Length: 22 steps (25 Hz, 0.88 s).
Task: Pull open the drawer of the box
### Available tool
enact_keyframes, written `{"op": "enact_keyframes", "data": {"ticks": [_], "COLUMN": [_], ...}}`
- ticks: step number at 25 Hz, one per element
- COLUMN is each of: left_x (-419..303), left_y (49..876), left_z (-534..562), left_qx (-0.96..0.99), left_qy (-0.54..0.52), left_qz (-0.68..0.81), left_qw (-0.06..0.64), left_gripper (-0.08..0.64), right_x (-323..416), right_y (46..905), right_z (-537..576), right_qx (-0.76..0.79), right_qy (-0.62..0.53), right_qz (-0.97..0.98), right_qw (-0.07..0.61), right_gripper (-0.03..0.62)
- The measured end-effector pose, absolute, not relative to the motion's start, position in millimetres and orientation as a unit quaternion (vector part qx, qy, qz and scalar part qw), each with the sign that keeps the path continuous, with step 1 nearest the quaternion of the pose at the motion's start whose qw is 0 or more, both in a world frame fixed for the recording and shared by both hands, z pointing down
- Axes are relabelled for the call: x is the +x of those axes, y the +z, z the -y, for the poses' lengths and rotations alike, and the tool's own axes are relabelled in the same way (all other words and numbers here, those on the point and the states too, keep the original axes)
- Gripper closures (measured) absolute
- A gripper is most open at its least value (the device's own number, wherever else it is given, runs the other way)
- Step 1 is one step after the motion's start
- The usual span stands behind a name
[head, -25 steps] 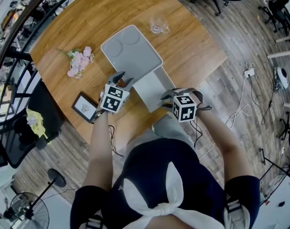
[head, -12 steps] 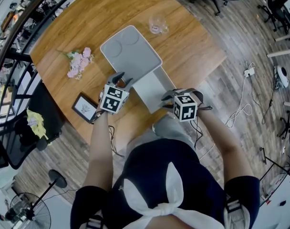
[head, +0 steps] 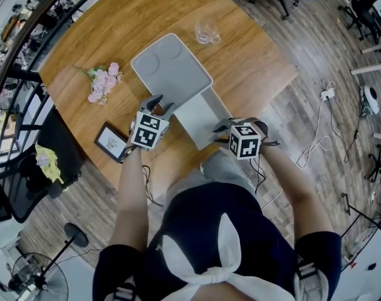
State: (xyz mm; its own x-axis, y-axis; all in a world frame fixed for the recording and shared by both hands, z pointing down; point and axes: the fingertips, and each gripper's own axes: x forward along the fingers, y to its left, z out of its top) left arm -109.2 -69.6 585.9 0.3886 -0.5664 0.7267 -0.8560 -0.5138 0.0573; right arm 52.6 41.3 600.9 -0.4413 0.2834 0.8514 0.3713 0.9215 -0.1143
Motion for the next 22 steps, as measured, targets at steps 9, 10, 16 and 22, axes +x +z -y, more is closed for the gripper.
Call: {"op": "enact_keyframes", "data": {"ticks": [9, 10, 16, 22], "left_x": [-115, -115, -115, -120], "left_y": [589, 588, 587, 586], "left_z": [76, 76, 77, 79], "left_qx": [0.802, 0.801, 0.798, 0.788], "left_qy": [0.321, 0.317, 0.311, 0.305], "left_qz": [0.457, 0.460, 0.464, 0.477], "left_qw": [0.213, 0.216, 0.224, 0.242], "left_gripper": [0.377, 0.383, 0.385, 0.431], "right_x": [49, 49, 51, 35], "right_y": [583, 581, 571, 546], "right_z": [-34, -30, -10, 14], "right_qx": [-0.162, -0.154, -0.093, -0.032], "right_qy": [0.044, 0.053, 0.105, 0.168], "right_qz": [0.878, 0.883, 0.905, 0.935], "right_qw": [0.448, 0.441, 0.401, 0.309], "right_gripper": [0.469, 0.469, 0.469, 0.469]}}
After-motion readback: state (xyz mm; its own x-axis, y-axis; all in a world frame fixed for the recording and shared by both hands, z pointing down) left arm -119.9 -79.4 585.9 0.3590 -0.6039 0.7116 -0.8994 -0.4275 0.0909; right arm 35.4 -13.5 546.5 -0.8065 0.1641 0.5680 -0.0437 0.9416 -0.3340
